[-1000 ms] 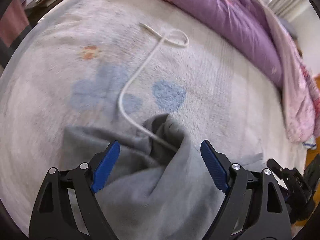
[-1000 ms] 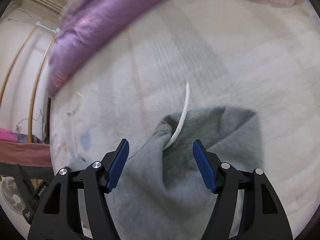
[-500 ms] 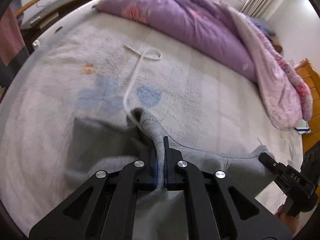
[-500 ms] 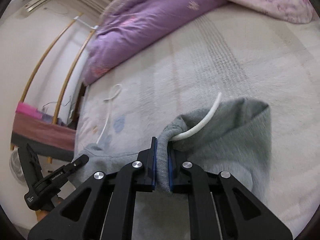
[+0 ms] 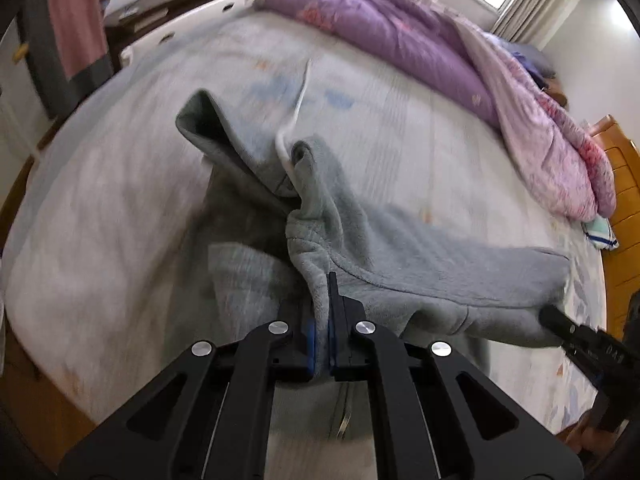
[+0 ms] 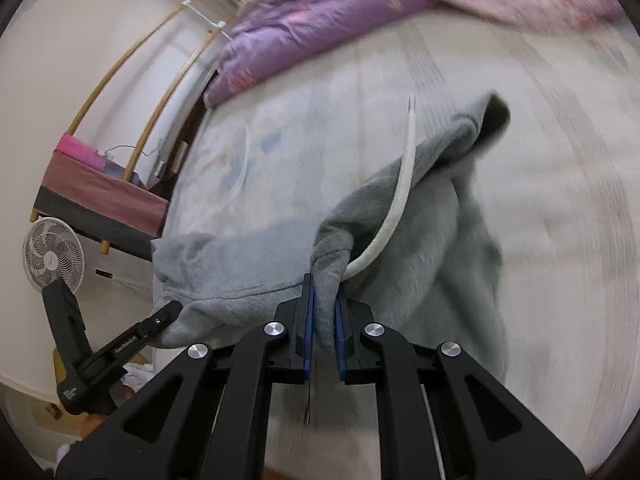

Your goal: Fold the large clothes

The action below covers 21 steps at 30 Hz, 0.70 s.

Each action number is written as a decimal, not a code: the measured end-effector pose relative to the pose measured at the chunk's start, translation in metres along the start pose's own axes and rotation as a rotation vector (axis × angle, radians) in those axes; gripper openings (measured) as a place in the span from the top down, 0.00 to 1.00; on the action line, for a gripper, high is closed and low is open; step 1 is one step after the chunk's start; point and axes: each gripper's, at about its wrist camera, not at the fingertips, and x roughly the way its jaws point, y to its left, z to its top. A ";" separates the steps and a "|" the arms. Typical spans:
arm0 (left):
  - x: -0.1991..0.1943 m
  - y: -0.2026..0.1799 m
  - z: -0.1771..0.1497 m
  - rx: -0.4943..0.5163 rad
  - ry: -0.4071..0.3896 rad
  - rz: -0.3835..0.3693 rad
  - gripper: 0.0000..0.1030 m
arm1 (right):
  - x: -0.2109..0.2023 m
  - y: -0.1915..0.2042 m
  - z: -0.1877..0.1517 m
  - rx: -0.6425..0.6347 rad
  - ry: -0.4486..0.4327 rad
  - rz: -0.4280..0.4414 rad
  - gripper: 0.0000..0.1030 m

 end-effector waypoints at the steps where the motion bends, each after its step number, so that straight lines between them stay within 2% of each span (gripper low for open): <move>1: 0.000 0.005 -0.012 -0.004 0.021 0.007 0.96 | 0.000 -0.002 -0.015 0.016 0.014 -0.014 0.92; 5: 0.013 0.027 -0.061 -0.011 0.129 0.023 0.96 | 0.007 -0.012 -0.072 0.069 0.065 -0.090 0.92; 9: 0.033 0.039 -0.094 0.052 0.193 0.045 0.96 | 0.034 -0.034 -0.120 0.120 0.112 -0.200 0.92; 11: 0.042 0.047 -0.105 0.038 0.228 0.042 0.95 | 0.050 -0.043 -0.132 0.164 0.155 -0.249 0.92; 13: 0.048 0.052 -0.114 0.032 0.243 0.047 0.92 | 0.059 -0.056 -0.140 0.243 0.152 -0.300 0.90; 14: 0.050 0.055 -0.116 0.036 0.245 0.051 0.87 | 0.062 -0.060 -0.141 0.262 0.142 -0.306 0.87; 16: 0.051 0.060 -0.117 0.021 0.256 0.018 0.79 | 0.063 -0.062 -0.139 0.287 0.132 -0.339 0.69; 17: 0.045 0.066 -0.115 -0.005 0.253 -0.006 0.68 | 0.060 -0.059 -0.137 0.293 0.131 -0.358 0.66; 18: 0.037 0.070 -0.112 -0.021 0.236 -0.024 0.50 | 0.053 -0.056 -0.134 0.303 0.118 -0.369 0.56; 19: 0.026 0.077 -0.109 -0.038 0.202 -0.034 0.45 | 0.045 -0.052 -0.131 0.303 0.103 -0.390 0.49; 21: 0.001 0.089 -0.101 -0.065 0.134 -0.070 0.36 | 0.028 -0.041 -0.124 0.282 0.075 -0.436 0.49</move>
